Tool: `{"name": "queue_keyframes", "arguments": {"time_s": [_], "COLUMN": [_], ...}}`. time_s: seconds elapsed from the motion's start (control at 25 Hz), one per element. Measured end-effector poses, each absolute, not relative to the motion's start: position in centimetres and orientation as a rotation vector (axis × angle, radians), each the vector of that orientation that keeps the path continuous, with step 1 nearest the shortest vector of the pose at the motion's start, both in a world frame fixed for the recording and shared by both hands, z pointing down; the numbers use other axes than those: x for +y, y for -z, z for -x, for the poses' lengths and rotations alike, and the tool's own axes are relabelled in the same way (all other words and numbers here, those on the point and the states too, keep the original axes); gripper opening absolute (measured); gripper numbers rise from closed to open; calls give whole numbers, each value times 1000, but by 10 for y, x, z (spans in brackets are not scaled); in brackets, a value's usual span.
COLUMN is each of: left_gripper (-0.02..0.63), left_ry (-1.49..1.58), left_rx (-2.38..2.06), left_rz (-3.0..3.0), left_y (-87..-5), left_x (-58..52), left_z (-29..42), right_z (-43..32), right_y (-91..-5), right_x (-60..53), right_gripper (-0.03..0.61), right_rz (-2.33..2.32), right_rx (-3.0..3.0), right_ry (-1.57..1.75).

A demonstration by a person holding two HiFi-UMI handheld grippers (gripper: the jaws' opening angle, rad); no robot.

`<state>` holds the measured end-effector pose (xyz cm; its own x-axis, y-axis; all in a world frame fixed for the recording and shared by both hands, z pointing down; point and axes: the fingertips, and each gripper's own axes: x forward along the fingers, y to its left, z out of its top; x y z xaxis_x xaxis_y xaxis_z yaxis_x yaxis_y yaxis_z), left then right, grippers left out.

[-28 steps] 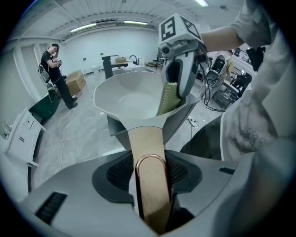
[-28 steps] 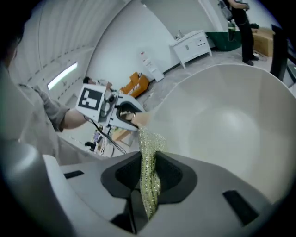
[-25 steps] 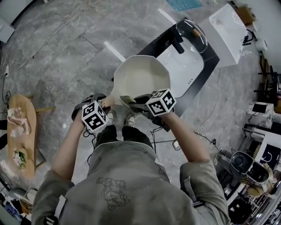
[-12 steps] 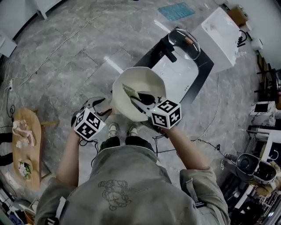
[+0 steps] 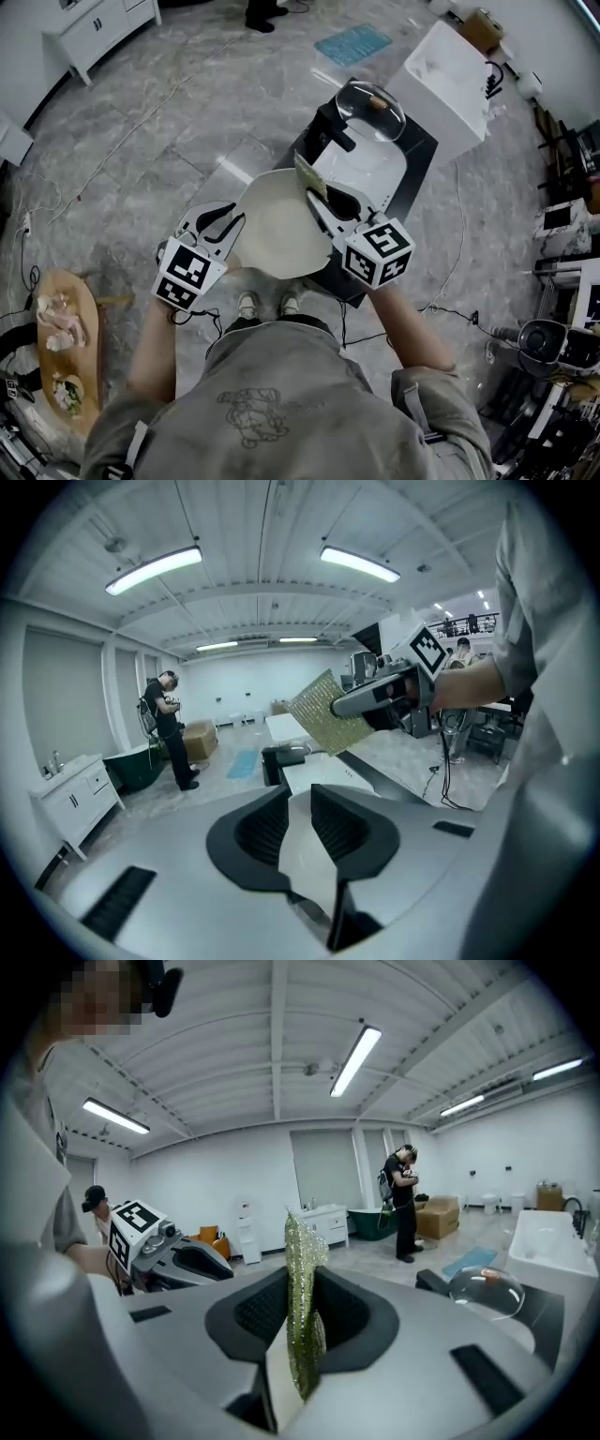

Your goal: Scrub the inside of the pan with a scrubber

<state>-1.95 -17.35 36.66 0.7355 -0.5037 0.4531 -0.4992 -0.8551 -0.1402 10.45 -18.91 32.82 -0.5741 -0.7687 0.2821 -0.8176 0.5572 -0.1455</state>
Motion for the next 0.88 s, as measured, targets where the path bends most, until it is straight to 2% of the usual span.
{"name": "queue_keyframes", "arguments": {"time_s": [0.24, 0.44, 0.88], "left_gripper": [37, 31, 29], "left_ry": [511, 269, 209], "left_rx": [982, 1089, 1144], "left_rz": [2852, 2803, 2664], "left_y": [-295, -237, -213], "left_x": [-188, -190, -169], "left_z": [4, 0, -21], "right_z": [-135, -158, -195], "right_y": [-262, -216, -164], "right_x": [-177, -152, -96], "right_gripper": [87, 87, 87], "right_rz": [-1537, -1671, -1917], "right_rx": [-2572, -2562, -2528], "right_ry": [-107, 93, 267]}}
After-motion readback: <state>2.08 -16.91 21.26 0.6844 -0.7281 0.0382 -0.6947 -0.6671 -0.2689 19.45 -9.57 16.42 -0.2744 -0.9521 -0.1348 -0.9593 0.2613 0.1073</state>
